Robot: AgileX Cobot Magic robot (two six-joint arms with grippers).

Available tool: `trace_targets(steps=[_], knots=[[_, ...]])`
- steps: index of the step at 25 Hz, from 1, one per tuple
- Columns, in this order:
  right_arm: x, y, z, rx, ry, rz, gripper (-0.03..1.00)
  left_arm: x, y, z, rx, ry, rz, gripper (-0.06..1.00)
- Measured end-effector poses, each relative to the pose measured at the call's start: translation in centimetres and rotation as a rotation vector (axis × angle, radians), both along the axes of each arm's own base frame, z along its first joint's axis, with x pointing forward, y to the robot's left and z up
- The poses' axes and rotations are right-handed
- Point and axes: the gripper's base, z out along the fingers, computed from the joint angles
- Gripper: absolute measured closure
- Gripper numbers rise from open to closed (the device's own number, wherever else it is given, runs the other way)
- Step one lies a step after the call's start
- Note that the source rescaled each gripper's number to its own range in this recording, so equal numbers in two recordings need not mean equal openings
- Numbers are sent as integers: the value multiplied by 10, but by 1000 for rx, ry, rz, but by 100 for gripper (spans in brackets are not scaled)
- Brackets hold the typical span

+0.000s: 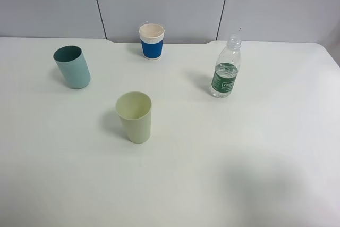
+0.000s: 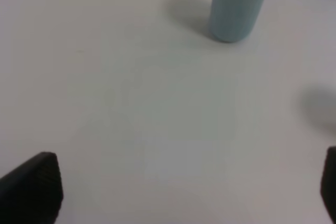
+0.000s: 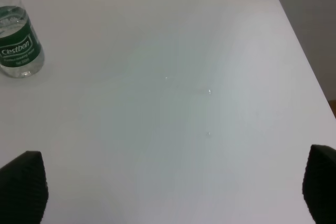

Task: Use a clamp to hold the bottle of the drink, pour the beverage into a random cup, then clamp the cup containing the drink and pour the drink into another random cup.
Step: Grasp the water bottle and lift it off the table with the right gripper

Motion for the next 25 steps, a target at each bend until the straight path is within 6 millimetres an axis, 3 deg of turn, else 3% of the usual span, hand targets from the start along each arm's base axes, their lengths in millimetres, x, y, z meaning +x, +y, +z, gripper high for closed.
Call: trace_targets(steps=[25], knots=[[0,0,0,0,0,0,0,0,0,0,0,0,0,-6]])
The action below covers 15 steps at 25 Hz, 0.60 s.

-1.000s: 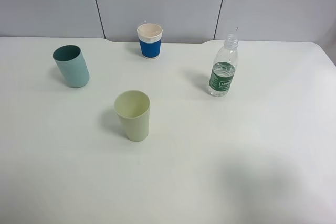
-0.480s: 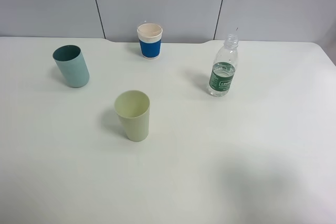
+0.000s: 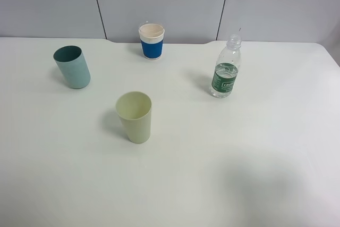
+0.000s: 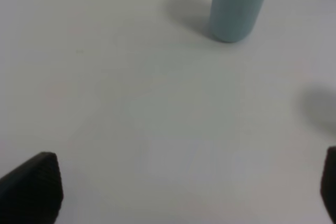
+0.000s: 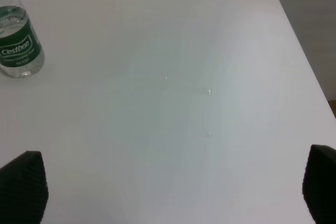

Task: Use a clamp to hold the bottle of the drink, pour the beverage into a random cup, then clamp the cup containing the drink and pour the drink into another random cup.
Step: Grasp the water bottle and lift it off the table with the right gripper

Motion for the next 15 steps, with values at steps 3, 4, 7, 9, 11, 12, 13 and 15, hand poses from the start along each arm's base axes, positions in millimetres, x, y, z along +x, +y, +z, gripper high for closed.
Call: trace_targets(steps=[3,4,7,9,11,12,13,15], knots=[[0,0,0,0,0,0,0,0,0,0,0,0,0,-6],[0,0,0,0,0,0,0,0,0,0,0,0,0,-6],[0,0,0,-2,0,1,0,0,0,0,0,0,0,-6],[0,0,0,-2,0,1,0,0,0,0,0,0,0,-6],[0,0,0,-2,2,2,0,0,0,0,0,0,0,-6],[1,0,0,-6,10,7,0,0,0,0,0,0,0,-6],[4,1,0,-7,24,12,0,0,0,0,0,0,0,-6],[9,1,0,-4,58,16,0,0,0,0,0,0,0,-6]])
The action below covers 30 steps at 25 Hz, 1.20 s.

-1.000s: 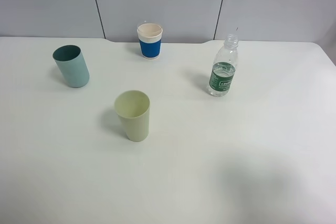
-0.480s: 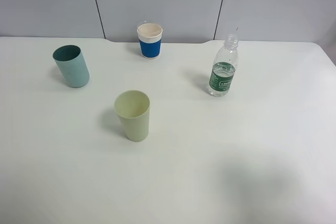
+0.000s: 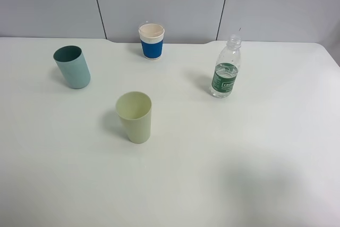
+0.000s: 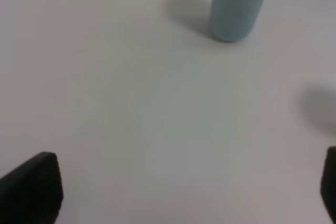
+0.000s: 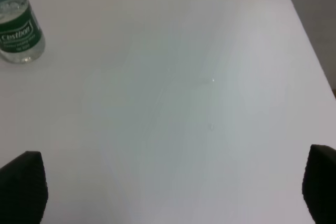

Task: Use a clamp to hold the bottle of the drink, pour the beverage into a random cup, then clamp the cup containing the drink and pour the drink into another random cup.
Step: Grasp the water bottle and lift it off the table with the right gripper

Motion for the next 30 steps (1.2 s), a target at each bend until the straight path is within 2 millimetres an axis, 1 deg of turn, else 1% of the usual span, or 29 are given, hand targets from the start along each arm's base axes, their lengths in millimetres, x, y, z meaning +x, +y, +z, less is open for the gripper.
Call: trace_targets(steps=[2,4,6,8,11,17,21,24,27,30], knots=[[5,0,4,2,10,3,0,0,0,0,0,0,0,-6],[11,1,12,0,-27,10,0,0,0,0,0,0,0,-6],[20,1,20,-3,-68,24,0,0,0,0,0,0,0,-6],[29,2,24,-6,-75,38,0,0,0,0,0,0,0,-6],[48,3,25,-7,-49,46,0,0,0,0,0,0,0,-6],[95,6,25,9,-37,66,-2,0,0,0,0,0,0,-6],[127,8,17,34,8,74,-3,0,0,0,0,0,0,-6],[149,13,3,34,85,103,-3,0,0,0,0,0,0,-6],[169,23,-13,31,157,151,-3,0,0,0,0,0,0,-6],[184,33,-28,26,216,195,-3,0,0,0,0,0,0,-6]])
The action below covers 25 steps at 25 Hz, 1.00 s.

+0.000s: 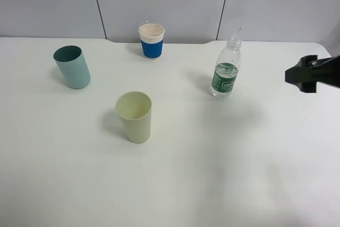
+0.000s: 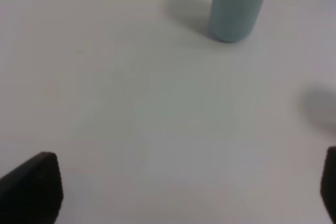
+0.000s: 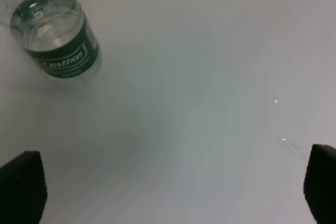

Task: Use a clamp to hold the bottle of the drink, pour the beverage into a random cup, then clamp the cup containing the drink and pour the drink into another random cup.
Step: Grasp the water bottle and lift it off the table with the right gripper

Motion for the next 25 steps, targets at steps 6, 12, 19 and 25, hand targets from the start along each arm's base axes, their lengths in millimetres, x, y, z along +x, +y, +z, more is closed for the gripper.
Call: trace_targets(steps=[6,12,19,25], knots=[[21,12,-29,-10,110,38,-3,0,0,0,0,0,0,-6],[29,22,-40,0,117,64,-3,0,0,0,0,-1,0,-6],[31,24,-38,-8,80,83,-3,0,0,0,0,-1,0,-6],[32,23,-37,-25,70,86,-3,0,0,0,0,-1,0,-6]])
